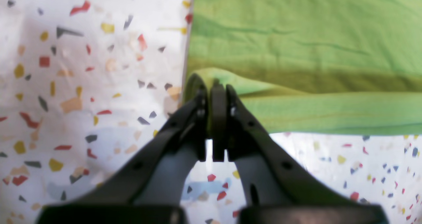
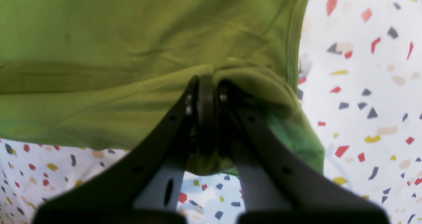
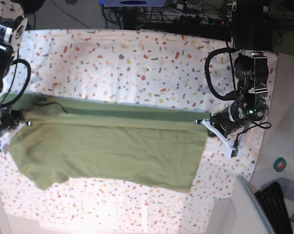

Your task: Layout the t-shirt on the table in an organized manner, then fold the t-shirt properly

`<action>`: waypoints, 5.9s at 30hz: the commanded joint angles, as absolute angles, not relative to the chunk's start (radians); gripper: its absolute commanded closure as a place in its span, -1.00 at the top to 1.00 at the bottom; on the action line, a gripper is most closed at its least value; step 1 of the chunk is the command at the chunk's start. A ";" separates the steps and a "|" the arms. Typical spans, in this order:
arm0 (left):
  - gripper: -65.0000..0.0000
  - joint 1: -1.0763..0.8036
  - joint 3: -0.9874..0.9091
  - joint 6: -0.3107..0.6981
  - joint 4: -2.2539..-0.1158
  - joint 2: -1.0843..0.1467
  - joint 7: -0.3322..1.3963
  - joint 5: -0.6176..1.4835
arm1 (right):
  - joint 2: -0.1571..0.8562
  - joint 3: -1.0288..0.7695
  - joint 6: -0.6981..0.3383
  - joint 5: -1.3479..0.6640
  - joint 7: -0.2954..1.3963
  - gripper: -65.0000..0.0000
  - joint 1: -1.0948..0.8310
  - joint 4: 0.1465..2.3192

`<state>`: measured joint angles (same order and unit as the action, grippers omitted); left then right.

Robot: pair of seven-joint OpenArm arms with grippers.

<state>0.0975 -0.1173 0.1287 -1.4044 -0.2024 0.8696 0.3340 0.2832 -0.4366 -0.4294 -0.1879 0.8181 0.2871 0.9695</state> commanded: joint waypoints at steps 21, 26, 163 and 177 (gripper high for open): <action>-1.00 0.180 -0.110 0.025 -1.317 -0.199 0.794 0.329 | 0.318 -0.441 -0.427 -0.193 0.746 -1.00 0.329 0.883; -1.00 0.183 -0.110 0.025 -1.317 -0.199 0.791 0.329 | 0.317 -0.446 -0.427 -0.194 0.748 -1.00 0.329 0.883; 0.98 0.162 -0.369 0.266 -1.064 -0.176 0.765 0.561 | 0.008 -0.832 -0.430 -0.674 0.662 0.38 -0.157 1.431; 0.25 0.188 -0.271 0.266 -0.943 -0.165 0.668 0.561 | 0.087 -0.934 -0.430 -0.668 0.519 0.38 -0.012 0.990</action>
